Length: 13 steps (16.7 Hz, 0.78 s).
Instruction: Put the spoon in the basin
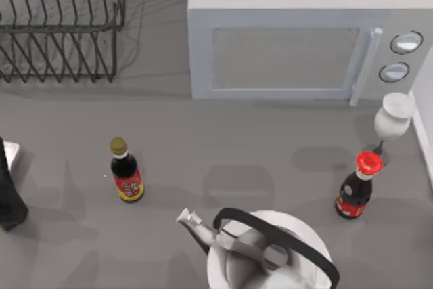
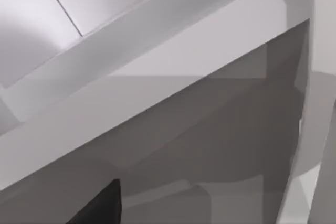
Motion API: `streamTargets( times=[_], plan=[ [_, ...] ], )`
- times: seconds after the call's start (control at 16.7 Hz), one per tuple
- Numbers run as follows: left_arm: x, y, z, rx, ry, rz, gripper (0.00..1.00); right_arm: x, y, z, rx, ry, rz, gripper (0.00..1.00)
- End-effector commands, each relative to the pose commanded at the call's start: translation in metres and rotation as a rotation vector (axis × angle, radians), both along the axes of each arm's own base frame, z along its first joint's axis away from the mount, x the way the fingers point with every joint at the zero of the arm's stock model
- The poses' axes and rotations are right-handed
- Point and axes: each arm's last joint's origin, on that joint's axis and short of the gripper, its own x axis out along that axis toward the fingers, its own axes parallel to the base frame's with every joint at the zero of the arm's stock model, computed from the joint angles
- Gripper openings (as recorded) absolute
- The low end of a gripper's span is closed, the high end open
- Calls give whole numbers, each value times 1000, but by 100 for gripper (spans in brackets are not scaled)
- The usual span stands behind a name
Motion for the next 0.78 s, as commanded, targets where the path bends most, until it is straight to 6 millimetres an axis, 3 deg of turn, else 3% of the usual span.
streamTargets(
  times=[0.18,0.42,0.78],
  plan=[
    [0,0,0,0,0,0,100,-2,1,-18,1,6,-1,100],
    [0,0,0,0,0,0,100,-3,1,-19,1,7,-1,100],
    [0,0,0,0,0,0,100,-3,1,-19,1,7,-1,55]
  ],
)
